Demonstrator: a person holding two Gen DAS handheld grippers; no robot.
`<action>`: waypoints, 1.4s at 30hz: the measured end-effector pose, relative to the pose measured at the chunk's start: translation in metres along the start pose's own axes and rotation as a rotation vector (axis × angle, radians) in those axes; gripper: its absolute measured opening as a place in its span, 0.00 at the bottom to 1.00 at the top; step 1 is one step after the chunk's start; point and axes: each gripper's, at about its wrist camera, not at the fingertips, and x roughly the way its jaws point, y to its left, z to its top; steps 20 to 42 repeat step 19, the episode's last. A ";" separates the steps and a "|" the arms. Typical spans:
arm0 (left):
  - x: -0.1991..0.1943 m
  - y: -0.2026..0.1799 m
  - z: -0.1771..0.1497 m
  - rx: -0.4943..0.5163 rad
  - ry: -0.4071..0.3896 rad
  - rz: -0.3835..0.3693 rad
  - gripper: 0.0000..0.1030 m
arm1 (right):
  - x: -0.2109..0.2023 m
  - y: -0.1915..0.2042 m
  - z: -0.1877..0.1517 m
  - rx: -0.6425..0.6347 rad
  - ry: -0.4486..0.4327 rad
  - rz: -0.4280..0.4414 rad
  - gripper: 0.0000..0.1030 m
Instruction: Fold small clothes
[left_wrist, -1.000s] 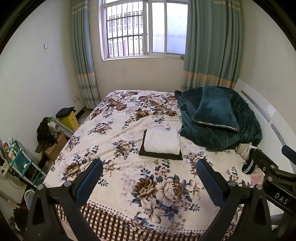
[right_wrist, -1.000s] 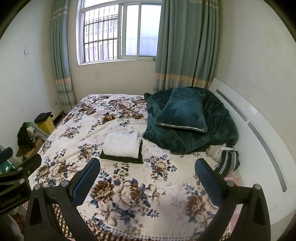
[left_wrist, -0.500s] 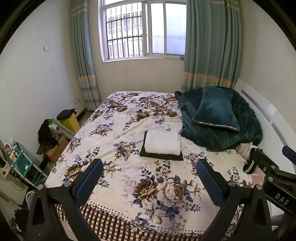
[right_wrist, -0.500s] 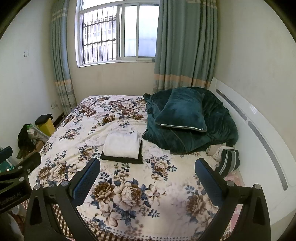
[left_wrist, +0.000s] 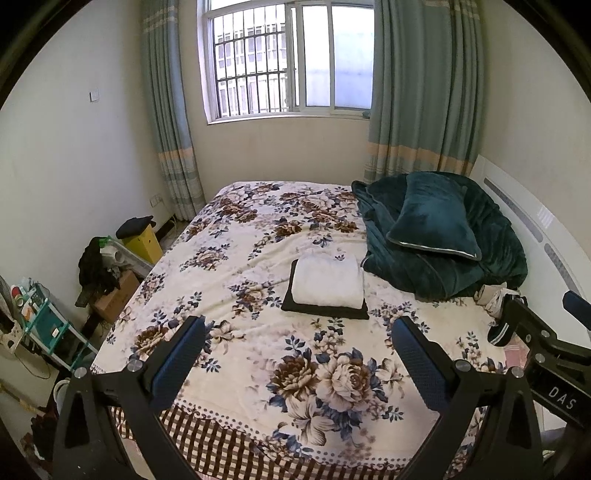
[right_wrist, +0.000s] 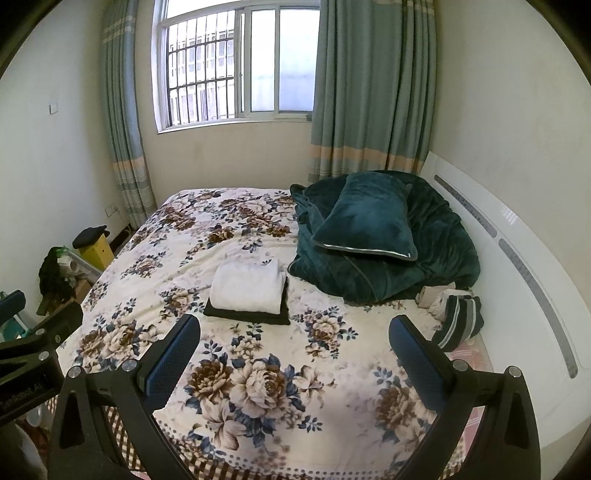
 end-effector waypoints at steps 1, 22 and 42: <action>0.001 0.000 -0.002 0.003 0.001 0.000 1.00 | 0.000 0.000 -0.001 0.000 0.002 -0.001 1.00; 0.000 -0.003 -0.003 0.003 -0.004 0.010 1.00 | -0.002 0.007 -0.003 0.000 -0.002 0.001 1.00; 0.000 -0.003 -0.003 0.003 -0.004 0.010 1.00 | -0.002 0.007 -0.003 0.000 -0.002 0.001 1.00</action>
